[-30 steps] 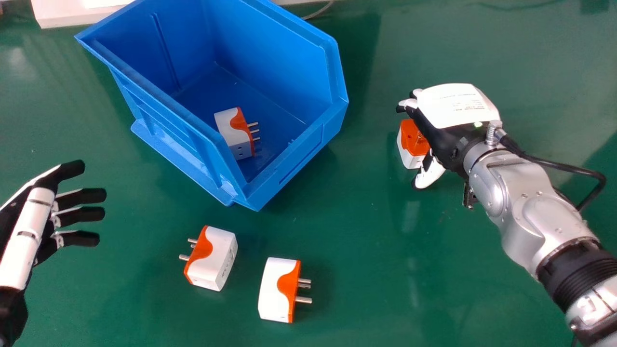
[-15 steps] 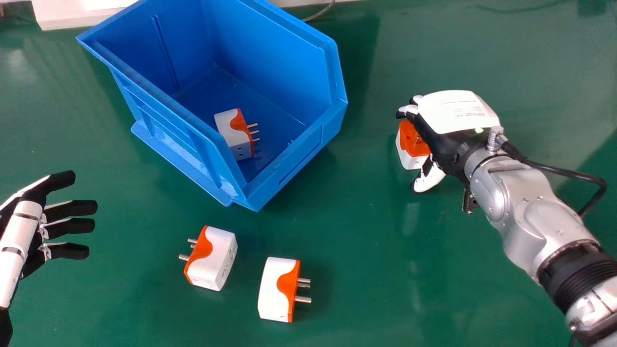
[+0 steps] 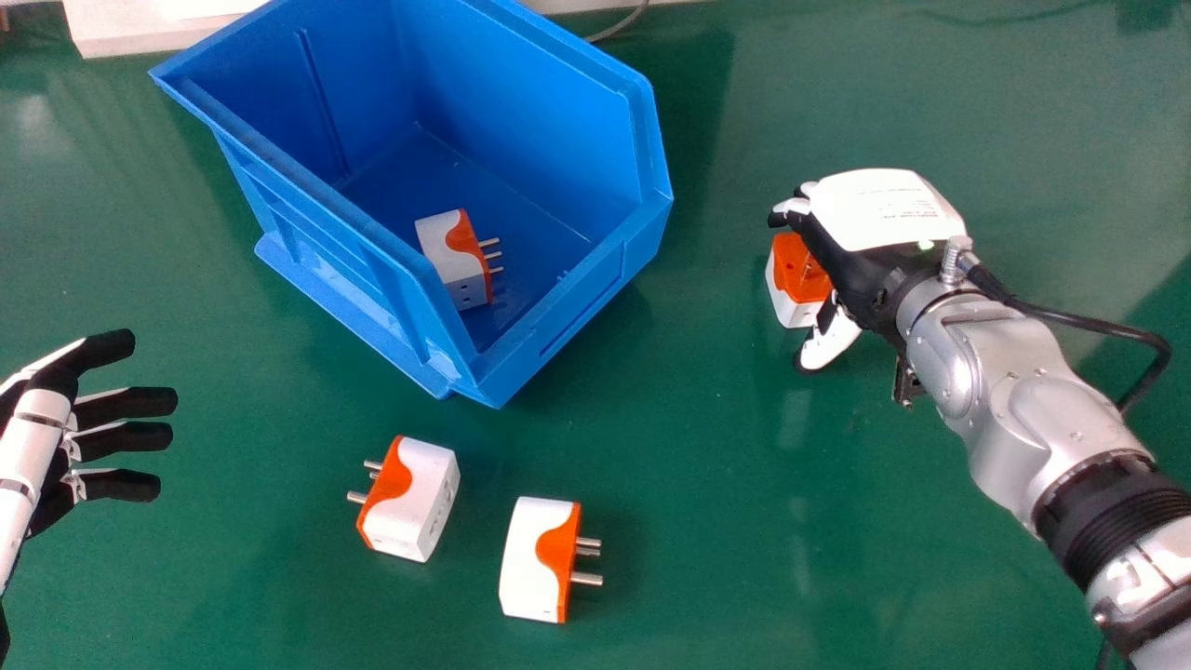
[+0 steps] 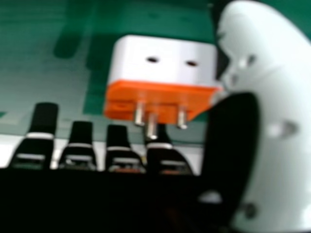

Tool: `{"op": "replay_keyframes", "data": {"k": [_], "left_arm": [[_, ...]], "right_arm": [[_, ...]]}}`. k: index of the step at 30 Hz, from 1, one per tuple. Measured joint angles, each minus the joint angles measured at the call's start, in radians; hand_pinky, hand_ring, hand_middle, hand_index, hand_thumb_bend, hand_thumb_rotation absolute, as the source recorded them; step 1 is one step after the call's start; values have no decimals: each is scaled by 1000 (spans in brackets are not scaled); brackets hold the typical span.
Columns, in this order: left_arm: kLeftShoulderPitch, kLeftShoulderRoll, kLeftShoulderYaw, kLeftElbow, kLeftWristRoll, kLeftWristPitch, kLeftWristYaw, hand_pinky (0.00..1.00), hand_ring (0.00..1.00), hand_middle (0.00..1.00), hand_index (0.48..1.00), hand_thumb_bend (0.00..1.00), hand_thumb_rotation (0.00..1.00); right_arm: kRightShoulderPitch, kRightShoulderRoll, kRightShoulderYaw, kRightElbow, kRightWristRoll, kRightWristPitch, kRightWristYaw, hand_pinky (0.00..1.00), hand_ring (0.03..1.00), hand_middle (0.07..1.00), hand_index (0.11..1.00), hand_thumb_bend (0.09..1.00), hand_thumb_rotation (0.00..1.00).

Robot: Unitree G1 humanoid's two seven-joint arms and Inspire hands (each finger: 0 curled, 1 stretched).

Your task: Pick all objects and put in blue box

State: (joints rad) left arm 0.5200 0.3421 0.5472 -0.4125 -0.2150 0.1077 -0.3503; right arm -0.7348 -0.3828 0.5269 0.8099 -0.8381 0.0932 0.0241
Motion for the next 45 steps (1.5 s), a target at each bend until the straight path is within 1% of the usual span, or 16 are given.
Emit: {"op": "replay_keyframes", "data": {"k": [2,5,9,12,14,17,22,24,26,30,32,35,40,43,45], "left_arm": [[0,1,0,5,0,-8,0,588,699,717,828,192,981],[2,1,2,10,1,-12,0,585,696,716,827,185,981],[6,1,10,11,1,-16,0,583,695,716,826,181,981],[8,1,14,11,1,-20,0,582,694,715,826,179,981],[9,1,17,12,0,-23,-1,582,694,715,826,179,982],[12,1,19,12,0,-24,-2,582,693,715,825,179,982],[17,1,21,12,0,-24,-4,581,692,714,825,179,983],[19,1,24,12,0,-24,-7,581,692,715,825,179,983],[20,2,29,12,-1,-24,-12,582,692,715,825,180,982],[22,3,31,12,-1,-24,-16,582,692,715,825,180,982],[23,3,33,12,-1,-24,-17,582,693,715,825,184,981],[23,5,40,13,-1,-24,-20,583,694,715,825,189,979],[25,9,42,13,-1,-24,-26,583,694,715,825,192,975],[26,10,48,14,-1,-24,-34,584,694,715,825,195,972],[26,10,51,17,-1,-26,-35,584,695,715,826,196,970]], "right_arm": [[-6,0,5,10,0,-4,-2,778,924,932,841,430,0],[-16,-3,20,24,0,-21,-8,756,913,925,833,417,0],[-24,-8,23,40,1,-42,-8,746,907,920,828,409,0],[-31,-12,26,48,1,-55,-2,743,902,915,825,425,0],[-33,-17,28,50,1,-63,-1,731,900,910,821,409,0],[-33,-21,30,51,1,-71,-1,720,899,906,818,390,0],[-38,-28,37,54,1,-83,2,721,897,903,815,404,0],[-38,-29,38,54,1,-85,5,713,894,902,815,416,0],[-38,-31,37,54,3,-86,11,697,889,901,813,432,0],[-38,-36,37,51,4,-86,21,694,887,901,813,436,0],[-37,-39,37,46,5,-85,22,711,883,900,813,448,0],[-36,-43,35,45,8,-83,23,725,880,900,812,462,0],[-36,-47,25,47,11,-75,26,729,880,900,812,470,0],[-36,-59,25,44,10,-71,33,729,879,899,812,476,0],[-36,-68,22,45,10,-60,34,728,879,899,812,477,0]]}}
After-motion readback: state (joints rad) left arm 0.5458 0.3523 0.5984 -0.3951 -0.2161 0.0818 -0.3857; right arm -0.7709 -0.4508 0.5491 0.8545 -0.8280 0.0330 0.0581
